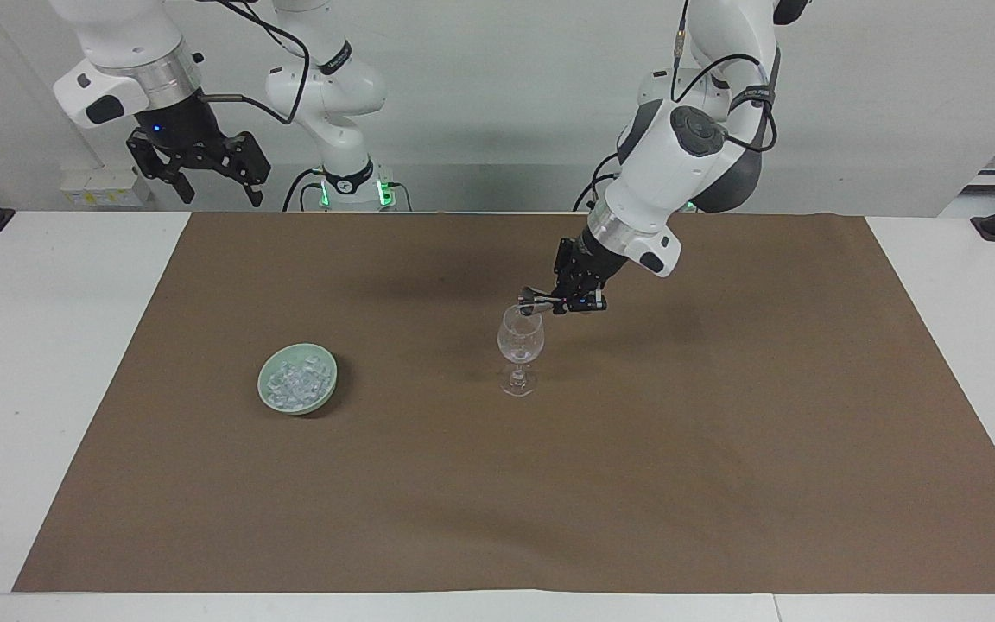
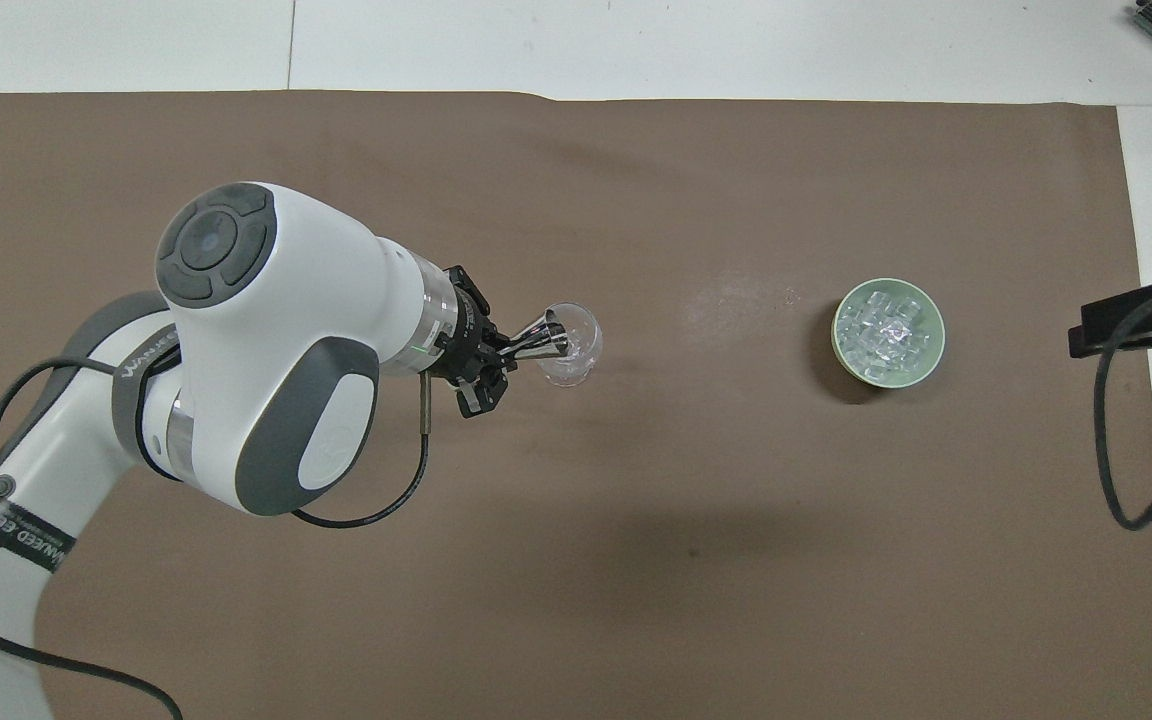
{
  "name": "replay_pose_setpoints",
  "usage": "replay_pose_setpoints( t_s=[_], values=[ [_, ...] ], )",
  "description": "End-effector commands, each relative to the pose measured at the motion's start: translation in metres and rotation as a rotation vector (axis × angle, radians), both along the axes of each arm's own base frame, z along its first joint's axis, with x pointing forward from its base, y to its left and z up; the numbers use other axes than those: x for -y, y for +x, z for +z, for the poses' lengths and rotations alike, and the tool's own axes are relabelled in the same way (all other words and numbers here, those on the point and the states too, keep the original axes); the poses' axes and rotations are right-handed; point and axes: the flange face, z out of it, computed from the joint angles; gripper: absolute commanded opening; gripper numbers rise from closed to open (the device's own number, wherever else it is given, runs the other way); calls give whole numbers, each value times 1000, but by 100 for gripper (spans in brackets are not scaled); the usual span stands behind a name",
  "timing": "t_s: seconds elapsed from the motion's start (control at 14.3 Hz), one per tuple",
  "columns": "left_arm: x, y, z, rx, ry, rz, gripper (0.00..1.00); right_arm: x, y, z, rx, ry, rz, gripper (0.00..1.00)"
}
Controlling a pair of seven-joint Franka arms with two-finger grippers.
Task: Pour wine and add ice with both arms
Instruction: 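Hold the metal cup tilted, pouring into the wine glass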
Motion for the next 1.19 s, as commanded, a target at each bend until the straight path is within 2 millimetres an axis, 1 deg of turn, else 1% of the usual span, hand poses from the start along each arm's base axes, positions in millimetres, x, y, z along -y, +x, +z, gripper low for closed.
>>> replay_pose_setpoints(
  t_s=[0.0,0.42,0.7,0.84,0.98,1.05,1.12],
  values=[
    [16,7,1,-20,48,7,0,4,0,3,-1,32,4,100],
    [16,8,0,-48,61,3,0,3,0,3,-1,32,6,100],
    [15,7,5,-62,82,-6,0,3,0,3,-1,32,6,100],
    [14,8,2,-72,89,4,0,3,0,3,-1,32,6,100],
    [15,8,7,-76,102,7,0,4,0,3,-1,32,4,100],
    [20,6,5,-82,118,7,0,3,0,3,-1,32,6,100],
    [26,5,8,-77,122,8,0,4,0,3,-1,32,4,100]
  ],
)
